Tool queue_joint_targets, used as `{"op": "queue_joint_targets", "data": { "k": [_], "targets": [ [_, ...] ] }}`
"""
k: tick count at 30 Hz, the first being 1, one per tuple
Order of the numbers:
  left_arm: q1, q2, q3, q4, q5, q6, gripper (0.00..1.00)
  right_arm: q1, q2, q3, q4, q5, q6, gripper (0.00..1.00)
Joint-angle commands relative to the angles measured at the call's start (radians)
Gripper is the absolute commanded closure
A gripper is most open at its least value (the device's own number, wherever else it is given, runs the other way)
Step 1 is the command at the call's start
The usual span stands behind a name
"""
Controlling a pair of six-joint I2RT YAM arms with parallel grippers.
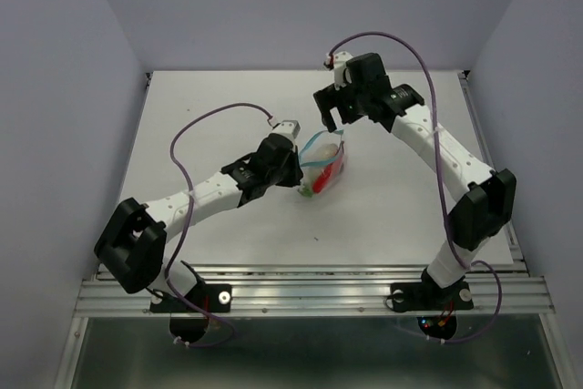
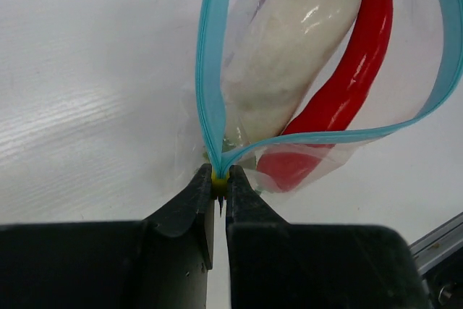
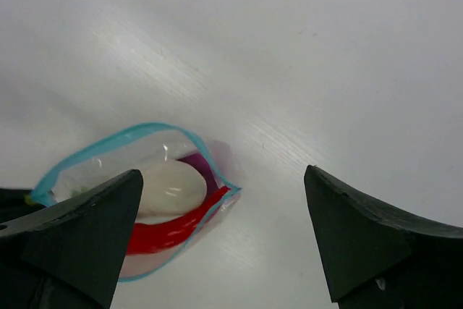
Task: Place the food in the zip-top bag and seal the zipper
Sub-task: Zip up the zip-top bag
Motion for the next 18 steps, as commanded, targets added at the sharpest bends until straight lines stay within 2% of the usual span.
{"op": "queue_joint_targets", "data": {
  "k": [1, 5, 11, 13, 15, 17, 18],
  "targets": [
    [0.002, -0.042, 0.014, 0.002, -0.023, -0.101, 1.0, -0.011, -0.15, -0.049, 0.239, 0.162, 0.26, 0.0],
    [0.011, -0.117, -0.061, 0.053, -0.04, -0.235, 1.0, -0.033, -0.294, -0.243, 0.309, 0.184, 0.429, 0.0],
    [0.028, -0.191, -0.106, 0.043, -0.075, -0.403, 1.0, -0.033, -0.484, -0.57, 0.341, 0.066, 0.628, 0.0],
    [0.028, -0.2, -0.108, 0.034, -0.083, -0.449, 1.0, -0.033, -0.532, -0.674, 0.4, -0.039, 0.615, 0.0],
    [0.028, -0.2, -0.097, 0.039, -0.06, -0.474, 1.0, 0.082, -0.596, -0.765, 0.485, -0.037, 0.565, 0.0],
    [0.026, -0.194, -0.083, 0.031, -0.071, -0.511, 1.0, 0.245, -0.604, -0.825, 0.502, 0.087, 0.533, 0.0],
    [0.026, -0.196, -0.078, 0.01, -0.077, -0.526, 1.0, 0.277, -0.593, -0.834, 0.504, 0.124, 0.535, 0.0]
  ]
}}
